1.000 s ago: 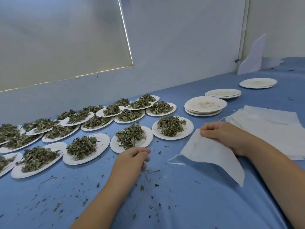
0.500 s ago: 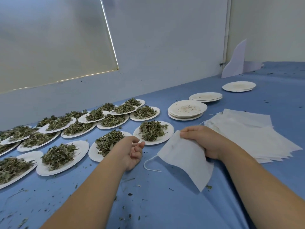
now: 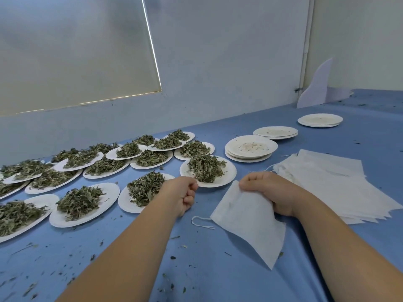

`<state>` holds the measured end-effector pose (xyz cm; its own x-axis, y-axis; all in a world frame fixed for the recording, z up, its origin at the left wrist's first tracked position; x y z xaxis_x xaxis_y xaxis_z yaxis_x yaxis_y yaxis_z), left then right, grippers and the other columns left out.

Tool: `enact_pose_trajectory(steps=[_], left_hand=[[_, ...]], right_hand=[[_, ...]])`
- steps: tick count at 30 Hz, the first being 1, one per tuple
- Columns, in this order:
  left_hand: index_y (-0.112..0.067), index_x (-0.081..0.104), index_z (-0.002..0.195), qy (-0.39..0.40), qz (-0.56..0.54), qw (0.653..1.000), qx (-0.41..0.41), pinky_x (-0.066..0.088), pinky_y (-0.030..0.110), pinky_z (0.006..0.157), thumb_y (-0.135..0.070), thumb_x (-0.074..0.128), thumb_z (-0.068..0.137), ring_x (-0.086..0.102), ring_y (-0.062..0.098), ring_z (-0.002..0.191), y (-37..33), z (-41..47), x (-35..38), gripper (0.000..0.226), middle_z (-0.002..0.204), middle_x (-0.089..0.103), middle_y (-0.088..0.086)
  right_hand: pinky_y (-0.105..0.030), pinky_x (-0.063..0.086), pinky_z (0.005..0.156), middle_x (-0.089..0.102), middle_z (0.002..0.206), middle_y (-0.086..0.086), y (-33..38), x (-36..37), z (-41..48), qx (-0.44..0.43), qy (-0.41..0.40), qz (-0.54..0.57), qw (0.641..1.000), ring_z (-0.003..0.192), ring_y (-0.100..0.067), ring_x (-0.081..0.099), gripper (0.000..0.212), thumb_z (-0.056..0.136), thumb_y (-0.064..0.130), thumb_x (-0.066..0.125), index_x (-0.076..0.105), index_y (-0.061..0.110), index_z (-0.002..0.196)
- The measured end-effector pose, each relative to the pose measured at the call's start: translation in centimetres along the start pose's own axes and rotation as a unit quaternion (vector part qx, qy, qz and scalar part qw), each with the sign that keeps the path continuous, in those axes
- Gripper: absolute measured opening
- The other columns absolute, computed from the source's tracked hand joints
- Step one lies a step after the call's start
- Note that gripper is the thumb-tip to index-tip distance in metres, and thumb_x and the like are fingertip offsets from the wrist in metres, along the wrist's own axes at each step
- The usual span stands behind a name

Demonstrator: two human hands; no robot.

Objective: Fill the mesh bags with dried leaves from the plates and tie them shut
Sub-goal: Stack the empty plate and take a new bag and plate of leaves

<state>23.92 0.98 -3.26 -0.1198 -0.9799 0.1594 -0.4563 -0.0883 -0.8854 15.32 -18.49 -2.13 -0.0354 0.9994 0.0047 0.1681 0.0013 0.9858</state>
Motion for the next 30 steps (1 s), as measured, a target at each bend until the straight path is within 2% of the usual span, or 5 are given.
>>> enact_pose_trajectory(steps=[3, 13, 17, 22, 30], left_hand=[[-0.008, 0.047, 0.071, -0.001, -0.001, 1.000, 0.006, 0.017, 0.011, 0.027, -0.002, 0.049, 0.092, 0.028, 0.004, 0.027, -0.5, -0.8, -1.1, 0.022, 0.037, 0.044, -0.003], [-0.010, 0.045, 0.070, -0.035, 0.002, 0.999, 0.019, 0.016, 0.010, 0.029, -0.005, 0.057, 0.090, 0.026, 0.005, 0.030, -2.1, -7.5, -10.8, 0.024, 0.047, 0.044, 0.000], [-0.009, 0.046, 0.064, -0.022, 0.038, 0.999, -0.012, 0.016, 0.010, 0.029, -0.005, 0.061, 0.086, 0.023, 0.006, 0.032, -0.8, -11.6, -14.5, 0.027, 0.050, 0.042, 0.001], [-0.006, 0.049, 0.047, 0.025, 0.109, 0.991, -0.076, 0.013, 0.011, 0.030, -0.011, 0.068, 0.067, 0.019, 0.007, 0.032, 2.6, -16.2, -16.6, 0.028, 0.045, 0.032, 0.001], [-0.009, 0.049, 0.048, 0.069, 0.179, 0.976, -0.102, 0.014, 0.012, 0.029, -0.010, 0.063, 0.085, 0.019, 0.008, 0.033, 4.6, -18.2, -18.4, 0.039, 0.046, 0.034, 0.003]], right_hand=[[-0.023, 0.052, 0.055, 0.070, 0.075, -0.006, 0.1, 0.1, -0.2, -0.004, 0.004, -0.009, 1.000, 0.063, -0.015, 0.066, 0.020, 0.089, 0.014, 0.065, 0.071, 0.018, 0.069], [-0.022, 0.048, 0.054, 0.067, 0.071, -0.003, 0.3, 0.7, -1.0, -0.012, -0.009, -0.082, 0.997, 0.061, -0.013, 0.061, 0.018, 0.090, 0.017, 0.064, 0.068, 0.018, 0.072], [-0.020, 0.046, 0.054, 0.067, 0.071, 0.001, 0.4, 0.9, -1.2, -0.023, -0.029, -0.141, 0.989, 0.060, -0.008, 0.061, 0.020, 0.090, 0.022, 0.065, 0.070, 0.022, 0.070], [-0.027, 0.045, 0.065, 0.070, 0.076, 0.001, 0.3, 1.0, -1.3, -0.025, -0.055, -0.153, 0.986, 0.065, -0.011, 0.064, 0.016, 0.088, 0.029, 0.066, 0.072, 0.025, 0.074], [-0.027, 0.049, 0.061, 0.071, 0.077, -0.003, 0.9, 1.8, -1.9, -0.026, -0.093, -0.132, 0.987, 0.063, -0.013, 0.065, 0.014, 0.088, 0.025, 0.066, 0.073, 0.025, 0.076]])
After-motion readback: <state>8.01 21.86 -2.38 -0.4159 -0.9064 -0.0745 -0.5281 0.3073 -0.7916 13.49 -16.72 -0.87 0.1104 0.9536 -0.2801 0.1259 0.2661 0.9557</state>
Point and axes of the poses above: each hand's wrist, its own z-axis towards the middle knuckle, its own x-axis out of the palm, y = z × x, the point moved 5 cm from there along z, towards the middle knuckle
